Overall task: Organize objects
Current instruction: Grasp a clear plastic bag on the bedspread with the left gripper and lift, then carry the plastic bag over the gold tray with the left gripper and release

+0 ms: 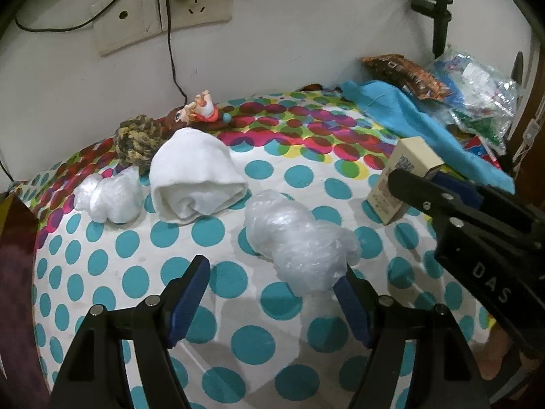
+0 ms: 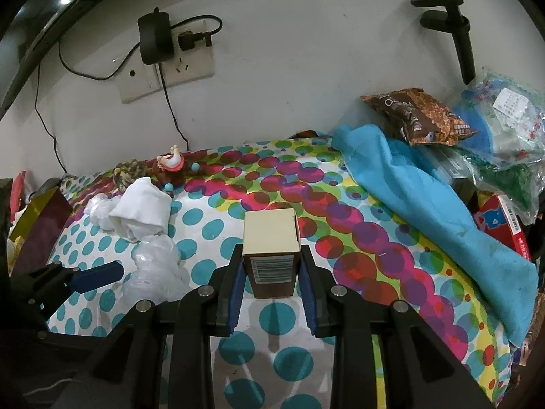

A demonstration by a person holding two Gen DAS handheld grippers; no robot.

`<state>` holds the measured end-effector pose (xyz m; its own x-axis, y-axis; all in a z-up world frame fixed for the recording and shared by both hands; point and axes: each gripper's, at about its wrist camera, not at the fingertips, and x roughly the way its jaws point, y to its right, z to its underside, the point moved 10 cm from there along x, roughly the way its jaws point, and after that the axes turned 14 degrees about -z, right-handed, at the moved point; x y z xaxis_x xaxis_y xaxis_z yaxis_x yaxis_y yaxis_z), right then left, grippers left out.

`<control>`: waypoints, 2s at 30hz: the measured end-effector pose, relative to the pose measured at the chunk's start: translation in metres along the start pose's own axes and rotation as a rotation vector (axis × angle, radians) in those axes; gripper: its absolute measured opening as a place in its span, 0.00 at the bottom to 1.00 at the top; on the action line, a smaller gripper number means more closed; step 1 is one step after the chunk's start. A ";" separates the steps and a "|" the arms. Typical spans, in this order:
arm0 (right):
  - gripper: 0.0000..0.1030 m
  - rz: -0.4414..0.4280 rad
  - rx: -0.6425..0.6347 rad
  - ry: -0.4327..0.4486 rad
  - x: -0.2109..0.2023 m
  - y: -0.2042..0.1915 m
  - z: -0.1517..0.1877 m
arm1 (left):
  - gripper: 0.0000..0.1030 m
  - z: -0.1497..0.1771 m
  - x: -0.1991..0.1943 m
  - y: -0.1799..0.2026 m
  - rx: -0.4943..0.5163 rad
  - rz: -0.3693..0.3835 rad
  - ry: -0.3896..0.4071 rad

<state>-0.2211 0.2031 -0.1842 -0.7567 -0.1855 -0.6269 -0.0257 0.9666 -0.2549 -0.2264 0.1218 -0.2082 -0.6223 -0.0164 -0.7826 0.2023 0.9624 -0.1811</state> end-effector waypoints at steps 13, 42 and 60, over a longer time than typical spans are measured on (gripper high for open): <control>0.28 -0.008 0.006 -0.021 0.006 -0.004 0.002 | 0.14 -0.001 0.002 -0.005 -0.035 0.021 -0.001; 0.28 0.015 0.024 -0.051 0.013 -0.003 0.007 | 0.13 0.022 -0.039 -0.065 -0.136 -0.150 0.044; 0.28 0.026 0.036 -0.070 0.017 -0.002 0.008 | 0.13 0.072 -0.122 -0.204 -0.388 -0.278 0.072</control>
<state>-0.2288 0.1967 -0.2002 -0.7090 -0.1739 -0.6834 0.0177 0.9644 -0.2638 -0.1375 -0.0924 -0.1188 -0.6664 -0.2820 -0.6902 -0.2679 0.9545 -0.1313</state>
